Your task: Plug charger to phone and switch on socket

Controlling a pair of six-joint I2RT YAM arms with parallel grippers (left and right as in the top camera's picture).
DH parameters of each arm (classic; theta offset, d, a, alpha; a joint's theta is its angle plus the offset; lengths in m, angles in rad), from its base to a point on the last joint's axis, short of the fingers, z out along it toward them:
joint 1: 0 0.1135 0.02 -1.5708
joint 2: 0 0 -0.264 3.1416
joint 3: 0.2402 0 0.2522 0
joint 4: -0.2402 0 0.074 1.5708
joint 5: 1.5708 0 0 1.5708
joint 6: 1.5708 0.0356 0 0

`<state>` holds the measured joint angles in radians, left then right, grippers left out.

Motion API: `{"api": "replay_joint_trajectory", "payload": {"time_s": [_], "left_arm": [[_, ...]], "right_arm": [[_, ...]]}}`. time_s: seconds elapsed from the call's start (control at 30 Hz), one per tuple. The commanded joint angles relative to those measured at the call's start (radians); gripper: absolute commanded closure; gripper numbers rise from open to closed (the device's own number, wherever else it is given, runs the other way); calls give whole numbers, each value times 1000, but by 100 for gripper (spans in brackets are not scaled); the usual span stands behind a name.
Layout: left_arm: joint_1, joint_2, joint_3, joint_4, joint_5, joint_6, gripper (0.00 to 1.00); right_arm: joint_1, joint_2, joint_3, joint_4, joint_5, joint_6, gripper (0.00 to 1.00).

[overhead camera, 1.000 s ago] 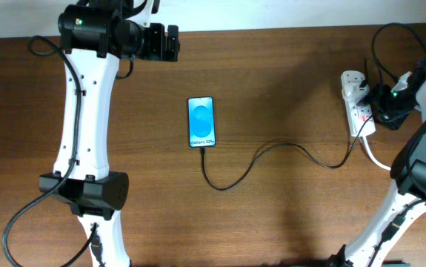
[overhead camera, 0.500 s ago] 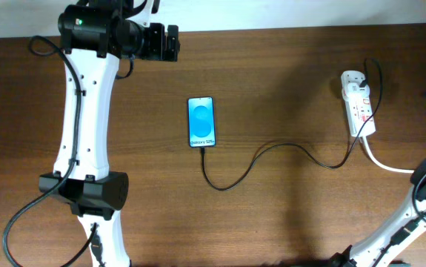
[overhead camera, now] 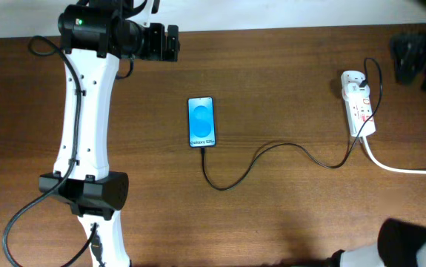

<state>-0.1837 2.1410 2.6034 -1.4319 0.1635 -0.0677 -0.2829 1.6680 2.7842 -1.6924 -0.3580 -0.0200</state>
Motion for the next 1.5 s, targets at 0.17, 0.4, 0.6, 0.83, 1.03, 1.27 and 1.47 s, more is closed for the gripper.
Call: {"api": "replay_joint_trajectory", "payload": {"time_s": [0.17, 0.4, 0.6, 0.83, 1.03, 1.27, 1.47], "left_arm": [[3, -24, 16, 2, -7, 9, 1], [3, -23, 16, 2, -7, 9, 1], [3, -23, 16, 2, -7, 9, 1], [3, -23, 16, 2, -7, 9, 1], [3, -23, 16, 2, -7, 9, 0], [3, -23, 16, 2, -7, 9, 1], [3, -23, 16, 2, -7, 9, 1]], "right_arm": [[12, -243, -187, -6, -24, -150, 2], [131, -752, -1196, 626, 37, -163, 2], [261, -1166, -2053, 1383, 181, 12, 1], [306, -1482, -2648, 1829, 196, 11, 2], [336, -1628, -2776, 1827, 289, 11, 2], [337, -1665, -2779, 1613, 336, 10, 1], [337, -1665, -2779, 1613, 337, 10, 2]]}}
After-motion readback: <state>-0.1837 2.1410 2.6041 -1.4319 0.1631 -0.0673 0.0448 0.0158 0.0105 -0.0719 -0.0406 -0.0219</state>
